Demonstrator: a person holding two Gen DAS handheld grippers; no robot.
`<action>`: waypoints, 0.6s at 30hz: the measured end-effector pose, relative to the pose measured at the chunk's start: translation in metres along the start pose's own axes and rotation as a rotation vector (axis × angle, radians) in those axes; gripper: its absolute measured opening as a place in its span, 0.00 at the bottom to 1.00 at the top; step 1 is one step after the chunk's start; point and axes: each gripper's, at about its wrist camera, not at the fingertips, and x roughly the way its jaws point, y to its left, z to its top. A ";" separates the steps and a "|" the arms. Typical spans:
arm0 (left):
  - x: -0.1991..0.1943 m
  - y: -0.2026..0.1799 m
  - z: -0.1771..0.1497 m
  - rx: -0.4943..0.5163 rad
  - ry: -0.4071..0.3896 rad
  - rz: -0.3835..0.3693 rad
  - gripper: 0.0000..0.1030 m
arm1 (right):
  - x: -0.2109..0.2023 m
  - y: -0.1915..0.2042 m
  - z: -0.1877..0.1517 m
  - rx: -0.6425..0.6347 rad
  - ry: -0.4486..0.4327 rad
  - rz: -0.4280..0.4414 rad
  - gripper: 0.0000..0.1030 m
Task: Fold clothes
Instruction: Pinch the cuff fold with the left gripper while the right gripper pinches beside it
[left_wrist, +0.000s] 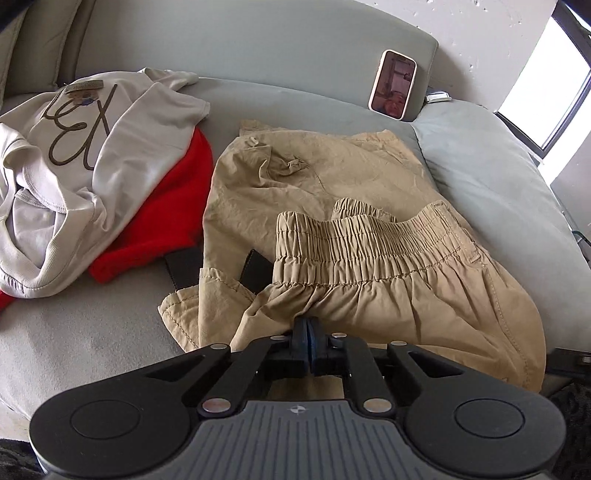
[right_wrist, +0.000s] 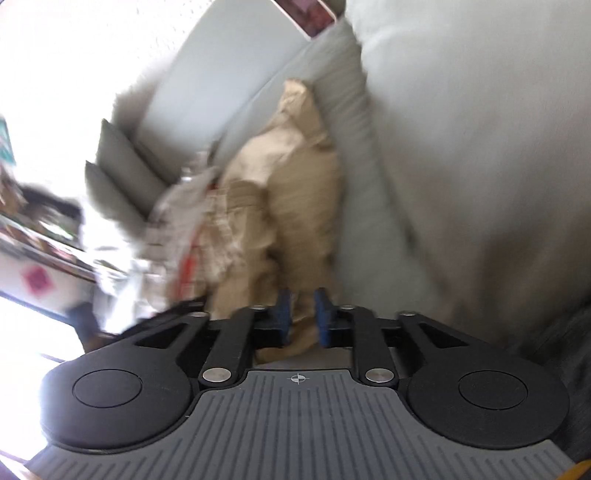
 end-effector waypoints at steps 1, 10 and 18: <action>0.000 0.000 0.000 0.001 -0.001 0.000 0.11 | 0.005 0.000 -0.001 0.019 0.014 0.001 0.30; 0.000 0.001 -0.001 0.002 -0.005 -0.005 0.11 | 0.042 0.010 -0.011 0.052 0.065 -0.010 0.03; 0.001 0.003 -0.001 0.003 -0.001 -0.018 0.11 | 0.013 0.041 -0.017 -0.146 -0.016 -0.152 0.01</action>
